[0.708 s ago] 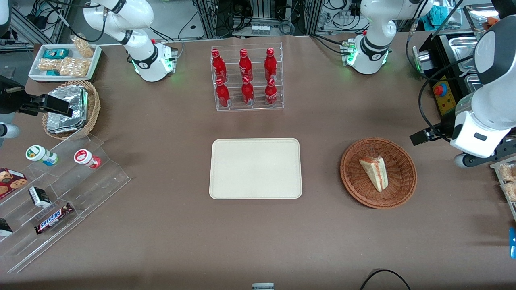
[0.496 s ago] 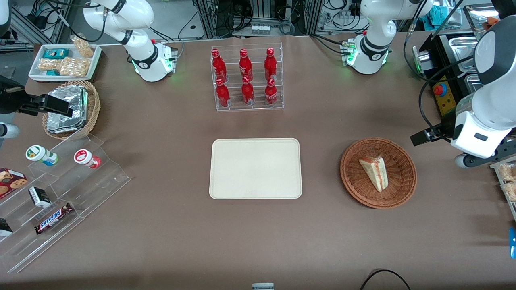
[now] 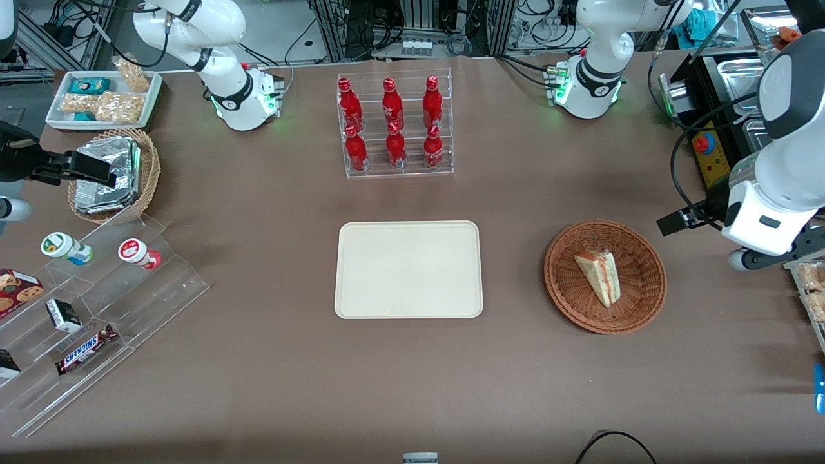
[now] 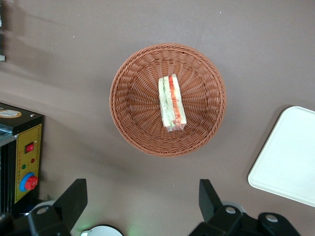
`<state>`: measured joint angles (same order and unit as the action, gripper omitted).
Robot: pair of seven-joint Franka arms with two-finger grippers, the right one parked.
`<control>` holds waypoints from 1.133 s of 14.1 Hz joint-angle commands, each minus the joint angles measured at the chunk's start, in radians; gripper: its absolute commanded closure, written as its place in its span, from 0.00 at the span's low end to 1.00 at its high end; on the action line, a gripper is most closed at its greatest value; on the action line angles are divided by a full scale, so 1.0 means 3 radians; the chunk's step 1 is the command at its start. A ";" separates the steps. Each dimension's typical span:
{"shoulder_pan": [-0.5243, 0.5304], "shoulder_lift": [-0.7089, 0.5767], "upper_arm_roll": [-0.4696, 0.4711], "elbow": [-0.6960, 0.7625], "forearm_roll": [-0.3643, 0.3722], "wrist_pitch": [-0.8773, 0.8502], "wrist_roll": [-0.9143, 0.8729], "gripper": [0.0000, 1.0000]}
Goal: Place sandwich from basket to tray
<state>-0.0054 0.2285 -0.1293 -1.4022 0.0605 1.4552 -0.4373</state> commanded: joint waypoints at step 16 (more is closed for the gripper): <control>-0.0003 0.0322 -0.0014 -0.1063 -0.0073 0.1555 -0.0719 0.00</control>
<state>-0.0064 0.3214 -0.1306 -1.6723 0.0540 1.8402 -0.5796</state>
